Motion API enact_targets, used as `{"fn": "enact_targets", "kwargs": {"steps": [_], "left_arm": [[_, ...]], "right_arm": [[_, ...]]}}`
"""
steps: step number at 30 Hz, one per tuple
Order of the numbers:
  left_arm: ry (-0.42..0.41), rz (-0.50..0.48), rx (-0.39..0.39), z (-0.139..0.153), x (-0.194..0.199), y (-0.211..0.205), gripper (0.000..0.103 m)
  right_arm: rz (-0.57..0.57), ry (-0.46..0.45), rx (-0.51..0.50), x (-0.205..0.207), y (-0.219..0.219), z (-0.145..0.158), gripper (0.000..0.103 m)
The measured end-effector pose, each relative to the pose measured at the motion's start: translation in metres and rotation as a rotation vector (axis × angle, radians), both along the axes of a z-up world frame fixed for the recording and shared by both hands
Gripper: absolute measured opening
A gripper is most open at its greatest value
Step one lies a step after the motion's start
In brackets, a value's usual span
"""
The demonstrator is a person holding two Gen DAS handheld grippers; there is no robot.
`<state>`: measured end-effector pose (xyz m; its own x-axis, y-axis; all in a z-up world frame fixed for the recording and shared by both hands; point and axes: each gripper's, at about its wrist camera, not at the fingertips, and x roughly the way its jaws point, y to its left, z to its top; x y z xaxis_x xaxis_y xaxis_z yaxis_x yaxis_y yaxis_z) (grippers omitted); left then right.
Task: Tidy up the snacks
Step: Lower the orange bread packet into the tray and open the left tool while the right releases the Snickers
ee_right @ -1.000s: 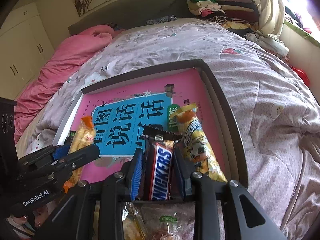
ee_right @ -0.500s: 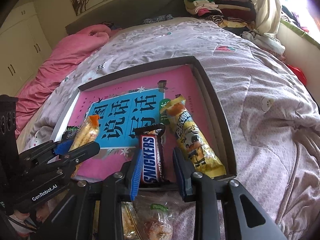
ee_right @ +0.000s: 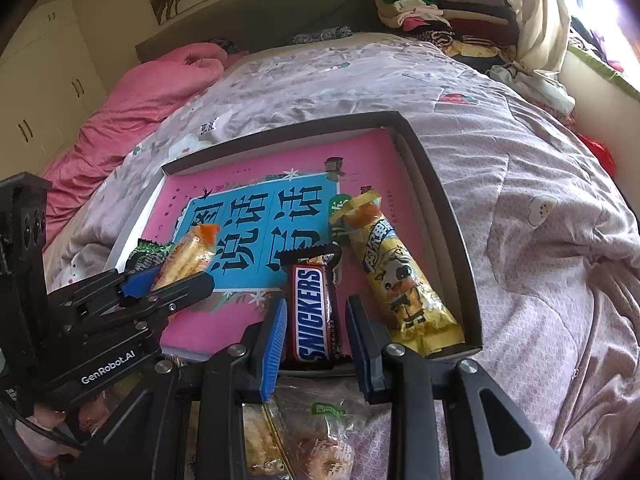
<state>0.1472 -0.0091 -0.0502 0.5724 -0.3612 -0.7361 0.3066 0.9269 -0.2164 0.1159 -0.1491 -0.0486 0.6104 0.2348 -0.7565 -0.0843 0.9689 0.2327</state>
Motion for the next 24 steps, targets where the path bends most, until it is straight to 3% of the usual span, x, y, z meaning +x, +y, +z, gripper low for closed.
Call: {"fn": "enact_targets", "kwargs": {"steps": [4, 17, 24], "left_arm": [[0.023, -0.008, -0.032, 0.0002, 0.0010, 0.0014, 0.036], [0.054, -0.024, -0.035, 0.0022, 0.0016, -0.0007, 0.037], [0.070, -0.026, -0.065, 0.0065, 0.0015, 0.0037, 0.045]], "right_arm": [[0.002, 0.000, -0.009, 0.0010, 0.0004, -0.0004, 0.031], [-0.008, 0.000, -0.014, -0.0027, -0.0017, 0.0024, 0.031], [-0.016, 0.006, -0.023, -0.0044, -0.0027, 0.0042, 0.031]]}}
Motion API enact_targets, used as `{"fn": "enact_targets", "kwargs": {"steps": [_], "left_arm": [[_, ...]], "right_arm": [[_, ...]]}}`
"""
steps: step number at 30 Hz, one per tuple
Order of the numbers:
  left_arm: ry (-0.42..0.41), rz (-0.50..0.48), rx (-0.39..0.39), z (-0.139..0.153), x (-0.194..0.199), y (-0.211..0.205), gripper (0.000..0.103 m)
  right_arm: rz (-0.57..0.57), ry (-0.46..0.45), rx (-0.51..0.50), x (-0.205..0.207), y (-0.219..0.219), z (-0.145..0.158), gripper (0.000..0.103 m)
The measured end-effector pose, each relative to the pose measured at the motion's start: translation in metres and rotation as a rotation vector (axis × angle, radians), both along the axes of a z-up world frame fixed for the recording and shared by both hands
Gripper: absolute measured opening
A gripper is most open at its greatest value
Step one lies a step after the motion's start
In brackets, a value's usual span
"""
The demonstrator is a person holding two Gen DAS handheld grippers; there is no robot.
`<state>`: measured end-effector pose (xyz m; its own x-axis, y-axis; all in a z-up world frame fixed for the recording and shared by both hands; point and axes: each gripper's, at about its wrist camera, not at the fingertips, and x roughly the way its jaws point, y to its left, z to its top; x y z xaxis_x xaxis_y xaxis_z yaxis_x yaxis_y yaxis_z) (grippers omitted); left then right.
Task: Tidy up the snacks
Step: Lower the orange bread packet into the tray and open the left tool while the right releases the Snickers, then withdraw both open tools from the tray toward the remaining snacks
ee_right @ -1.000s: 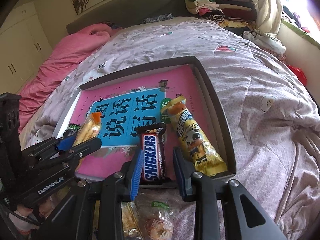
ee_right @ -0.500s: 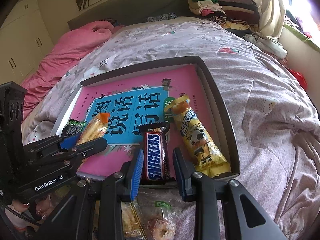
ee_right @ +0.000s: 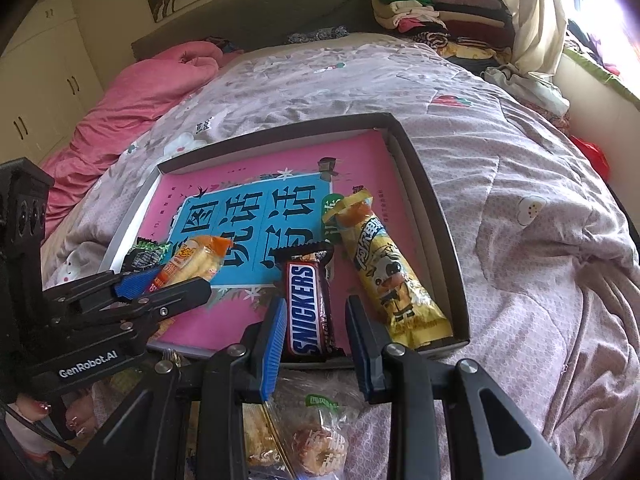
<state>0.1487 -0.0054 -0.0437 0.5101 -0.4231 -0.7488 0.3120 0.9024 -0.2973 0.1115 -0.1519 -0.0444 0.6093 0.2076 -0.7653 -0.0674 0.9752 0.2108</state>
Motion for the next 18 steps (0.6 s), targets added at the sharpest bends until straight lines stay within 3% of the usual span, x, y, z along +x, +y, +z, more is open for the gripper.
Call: {"fn": "enact_targets", "kwargs": {"steps": [18], "left_arm": [[-0.002, 0.017, -0.032, 0.014, -0.008, 0.017, 0.061]], "right_arm": [[-0.022, 0.008, -0.028, 0.001, 0.002, 0.004, 0.031]]}}
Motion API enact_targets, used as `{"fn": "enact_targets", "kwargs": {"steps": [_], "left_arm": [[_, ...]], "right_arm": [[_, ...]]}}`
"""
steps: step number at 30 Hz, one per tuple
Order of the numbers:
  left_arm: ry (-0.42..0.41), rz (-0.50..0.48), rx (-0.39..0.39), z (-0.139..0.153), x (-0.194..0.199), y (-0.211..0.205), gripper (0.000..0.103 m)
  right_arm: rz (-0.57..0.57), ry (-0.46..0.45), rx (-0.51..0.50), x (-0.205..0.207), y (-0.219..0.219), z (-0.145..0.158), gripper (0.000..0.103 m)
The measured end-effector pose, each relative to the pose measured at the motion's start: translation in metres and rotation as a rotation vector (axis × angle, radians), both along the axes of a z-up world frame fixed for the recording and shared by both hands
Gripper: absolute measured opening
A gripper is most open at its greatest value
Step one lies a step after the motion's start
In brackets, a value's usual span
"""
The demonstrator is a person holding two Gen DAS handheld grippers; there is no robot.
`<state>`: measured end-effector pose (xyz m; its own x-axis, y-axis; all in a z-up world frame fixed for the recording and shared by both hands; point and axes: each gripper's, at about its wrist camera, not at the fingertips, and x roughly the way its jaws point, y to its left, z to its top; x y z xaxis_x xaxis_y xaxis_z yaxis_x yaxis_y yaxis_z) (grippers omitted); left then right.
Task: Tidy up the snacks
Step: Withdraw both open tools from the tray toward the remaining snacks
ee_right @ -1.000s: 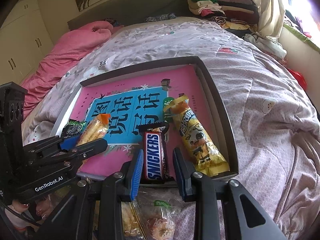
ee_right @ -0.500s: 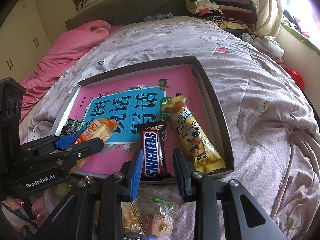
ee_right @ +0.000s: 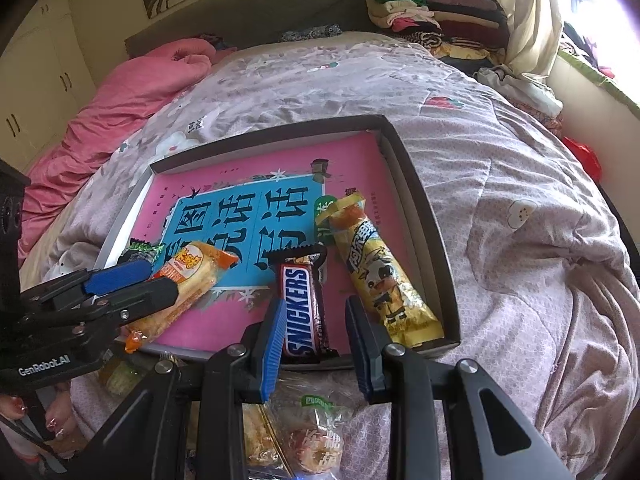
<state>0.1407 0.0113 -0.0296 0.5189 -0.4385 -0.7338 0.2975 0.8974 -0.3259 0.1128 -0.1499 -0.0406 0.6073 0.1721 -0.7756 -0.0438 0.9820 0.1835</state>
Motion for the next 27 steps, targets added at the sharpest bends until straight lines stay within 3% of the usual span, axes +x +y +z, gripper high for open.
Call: {"fn": "enact_targets", "kwargs": {"steps": [18, 27], "left_arm": [[-0.015, 0.058, -0.031, 0.016, -0.006, 0.022, 0.076], [-0.027, 0.087, -0.047, 0.024, -0.011, 0.037, 0.078]], "right_arm": [[-0.037, -0.060, 0.025, -0.005, -0.011, 0.023, 0.031], [-0.018, -0.119, 0.052, -0.011, -0.010, 0.040, 0.040]]}}
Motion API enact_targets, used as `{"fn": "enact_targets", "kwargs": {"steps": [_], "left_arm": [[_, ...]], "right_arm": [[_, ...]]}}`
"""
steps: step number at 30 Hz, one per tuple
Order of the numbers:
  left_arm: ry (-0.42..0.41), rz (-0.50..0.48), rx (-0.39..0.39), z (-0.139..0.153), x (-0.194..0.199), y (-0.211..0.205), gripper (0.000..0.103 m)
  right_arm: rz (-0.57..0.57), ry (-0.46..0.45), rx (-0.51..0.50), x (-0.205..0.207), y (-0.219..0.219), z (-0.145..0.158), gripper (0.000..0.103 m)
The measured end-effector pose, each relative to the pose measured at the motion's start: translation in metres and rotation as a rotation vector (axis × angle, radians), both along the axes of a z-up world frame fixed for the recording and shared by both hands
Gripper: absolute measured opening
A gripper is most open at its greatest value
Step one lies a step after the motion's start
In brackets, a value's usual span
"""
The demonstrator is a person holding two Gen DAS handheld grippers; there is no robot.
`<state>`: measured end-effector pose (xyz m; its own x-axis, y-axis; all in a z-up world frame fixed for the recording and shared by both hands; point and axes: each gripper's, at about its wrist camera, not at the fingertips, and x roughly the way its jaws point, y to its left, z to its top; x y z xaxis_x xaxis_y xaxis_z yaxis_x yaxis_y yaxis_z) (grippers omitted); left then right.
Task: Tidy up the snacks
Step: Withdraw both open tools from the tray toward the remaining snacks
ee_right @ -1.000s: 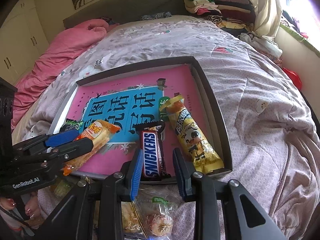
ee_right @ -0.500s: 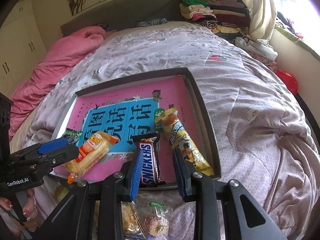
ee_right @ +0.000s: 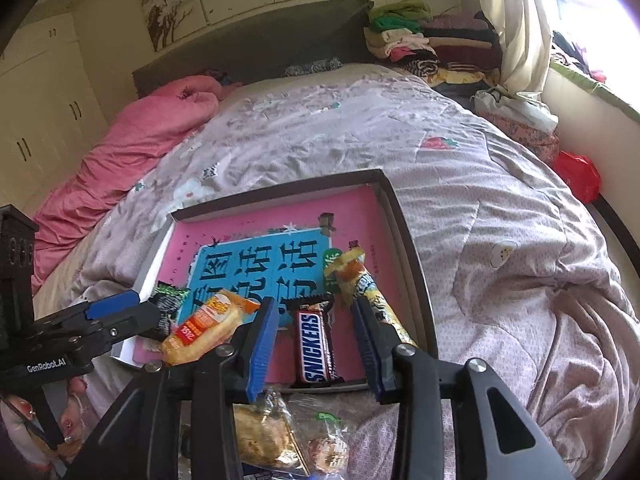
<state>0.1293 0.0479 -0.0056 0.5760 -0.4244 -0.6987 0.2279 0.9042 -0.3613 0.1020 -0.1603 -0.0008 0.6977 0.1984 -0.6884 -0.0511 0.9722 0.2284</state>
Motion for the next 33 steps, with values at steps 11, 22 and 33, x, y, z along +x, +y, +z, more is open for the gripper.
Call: {"fn": "enact_targets", "kwargs": {"steps": [11, 22, 33], "left_arm": [[-0.024, 0.027, 0.027, 0.012, -0.012, 0.009, 0.079], [-0.018, 0.029, 0.051, 0.014, -0.022, 0.013, 0.079], [-0.010, 0.040, 0.104, 0.019, -0.033, 0.013, 0.079]], "right_arm": [[-0.005, -0.046, -0.001, -0.009, -0.002, 0.011, 0.050], [-0.002, -0.074, 0.009, -0.014, -0.006, 0.022, 0.056], [0.032, -0.093, -0.015, -0.023, 0.003, 0.029, 0.064]]}}
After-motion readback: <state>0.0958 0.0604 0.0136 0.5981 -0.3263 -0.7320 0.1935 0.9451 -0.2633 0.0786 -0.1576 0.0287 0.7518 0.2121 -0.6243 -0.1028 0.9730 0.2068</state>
